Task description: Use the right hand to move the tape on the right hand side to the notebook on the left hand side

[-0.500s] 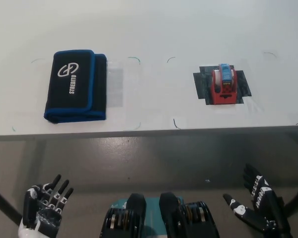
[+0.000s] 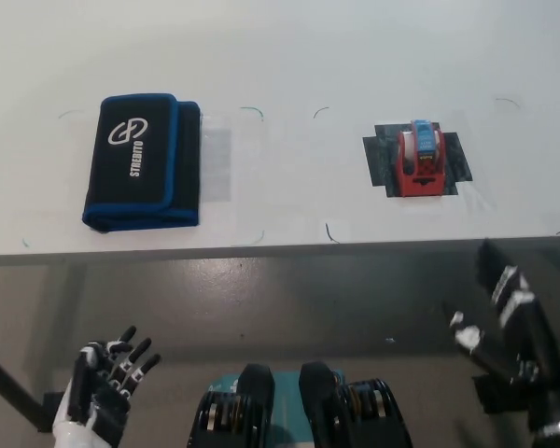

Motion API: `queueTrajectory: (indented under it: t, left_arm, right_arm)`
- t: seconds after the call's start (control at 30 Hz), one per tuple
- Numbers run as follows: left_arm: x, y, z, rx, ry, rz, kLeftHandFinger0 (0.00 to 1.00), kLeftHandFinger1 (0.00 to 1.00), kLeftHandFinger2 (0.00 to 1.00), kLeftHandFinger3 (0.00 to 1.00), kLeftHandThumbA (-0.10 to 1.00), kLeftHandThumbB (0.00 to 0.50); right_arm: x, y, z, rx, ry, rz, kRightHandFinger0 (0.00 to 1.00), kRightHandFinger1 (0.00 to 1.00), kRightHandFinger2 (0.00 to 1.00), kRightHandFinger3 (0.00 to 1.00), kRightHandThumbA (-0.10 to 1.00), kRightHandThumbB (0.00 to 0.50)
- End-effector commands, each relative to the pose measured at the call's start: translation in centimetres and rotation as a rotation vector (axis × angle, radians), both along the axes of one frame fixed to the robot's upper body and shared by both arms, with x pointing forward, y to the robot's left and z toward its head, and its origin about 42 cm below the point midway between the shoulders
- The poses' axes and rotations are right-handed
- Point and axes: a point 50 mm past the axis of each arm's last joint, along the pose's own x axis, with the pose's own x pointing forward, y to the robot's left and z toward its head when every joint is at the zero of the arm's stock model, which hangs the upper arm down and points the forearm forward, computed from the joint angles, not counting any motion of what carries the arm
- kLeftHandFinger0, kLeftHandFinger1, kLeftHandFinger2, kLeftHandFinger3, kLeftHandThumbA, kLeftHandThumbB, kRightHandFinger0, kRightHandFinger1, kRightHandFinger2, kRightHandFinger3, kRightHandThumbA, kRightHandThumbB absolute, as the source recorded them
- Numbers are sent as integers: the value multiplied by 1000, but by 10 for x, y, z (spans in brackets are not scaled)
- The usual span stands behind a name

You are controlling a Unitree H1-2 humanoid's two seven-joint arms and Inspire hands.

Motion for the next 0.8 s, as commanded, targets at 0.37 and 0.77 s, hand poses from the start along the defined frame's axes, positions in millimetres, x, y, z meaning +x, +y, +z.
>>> queueTrajectory:
  t: [0.37,0.77]
  left_arm:
    - [-2,5,10,259,-118,22,779,841,868,1000,694,336]
    - [-6,2,8,259,-120,1,743,814,837,1000,700,329]
  right_arm:
    - [95,-30,157,-103,-356,-118,1000,1000,1000,1000,632,183]
    - [177,-29,196,-221,-347,-69,1000,1000,1000,1000,716,274]
